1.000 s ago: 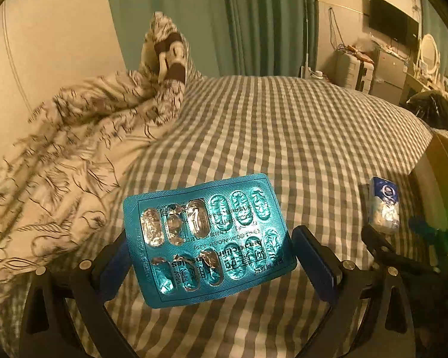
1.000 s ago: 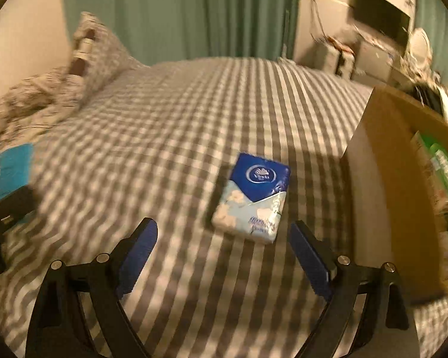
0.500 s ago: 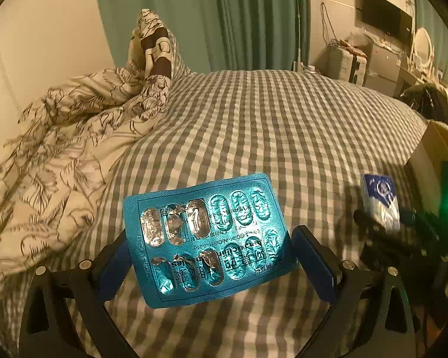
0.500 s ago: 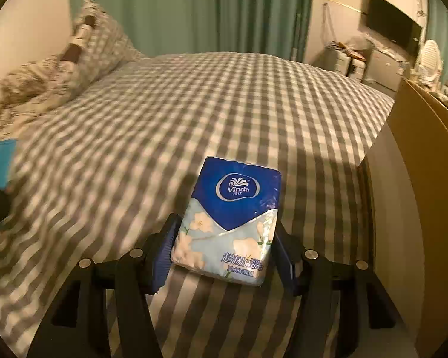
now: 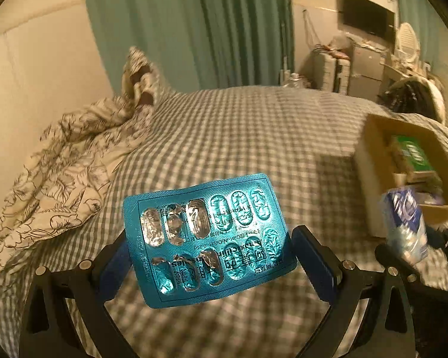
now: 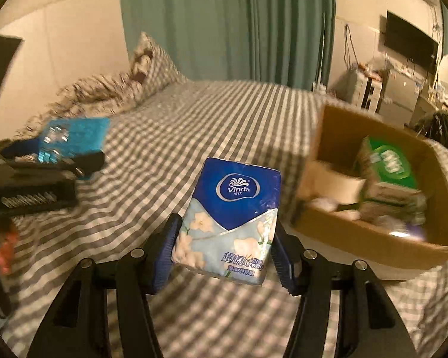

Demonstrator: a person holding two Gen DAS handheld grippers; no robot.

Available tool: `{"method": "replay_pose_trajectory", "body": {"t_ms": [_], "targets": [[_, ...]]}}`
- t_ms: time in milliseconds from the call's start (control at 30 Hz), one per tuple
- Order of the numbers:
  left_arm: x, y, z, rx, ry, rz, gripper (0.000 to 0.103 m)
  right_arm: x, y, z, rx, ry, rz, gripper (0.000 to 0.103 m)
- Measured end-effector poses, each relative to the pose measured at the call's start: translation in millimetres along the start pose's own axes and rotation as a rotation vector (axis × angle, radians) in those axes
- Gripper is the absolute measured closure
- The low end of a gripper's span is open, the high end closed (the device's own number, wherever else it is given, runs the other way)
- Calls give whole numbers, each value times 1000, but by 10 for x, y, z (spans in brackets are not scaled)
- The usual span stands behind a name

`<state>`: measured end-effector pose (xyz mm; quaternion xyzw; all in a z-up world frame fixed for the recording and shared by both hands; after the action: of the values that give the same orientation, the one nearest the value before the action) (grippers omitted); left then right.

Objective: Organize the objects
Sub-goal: 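Carry the blister pack and tissue pack into the box and open both tools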

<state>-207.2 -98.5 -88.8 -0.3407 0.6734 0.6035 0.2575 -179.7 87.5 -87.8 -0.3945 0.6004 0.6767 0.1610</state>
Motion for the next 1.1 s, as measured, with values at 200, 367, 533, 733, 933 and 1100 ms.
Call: {"method": "replay_pose_trajectory", "body": {"t_ms": [200,367,533,733,933,1100], "targets": [[-542,155,520,49,-54,71,2,-932,155,397,-33,-14,103,46],[-915,377,1005,38,-197,123,2,-1682,241,797,-58,-67,194,46],[-995,562,1429,41,-301,150,2,-2016,324,1140,-81,-97,231,46],[-799,750,1773,69,-302,154,2,-1958,441,1460,-62,-101,240,46],[-418,825,1960,93,-281,134,2,-1516,512,1743,-10,-73,204,46],[-64,836,2092,96,-290,96,2,-1124,536,1921,4,-51,146,46]]}}
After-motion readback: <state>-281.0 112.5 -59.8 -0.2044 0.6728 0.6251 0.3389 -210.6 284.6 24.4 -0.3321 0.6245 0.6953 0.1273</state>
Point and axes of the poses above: each gripper's, at about its wrist camera, not at the fingertips, and x roughly the way its jaws point, z to its right, y to its top, the point moved 3 cm from there along x, roughly the way its jaws point, and after that the axes turned 4 degrees about -z, right-handed, at the moved point
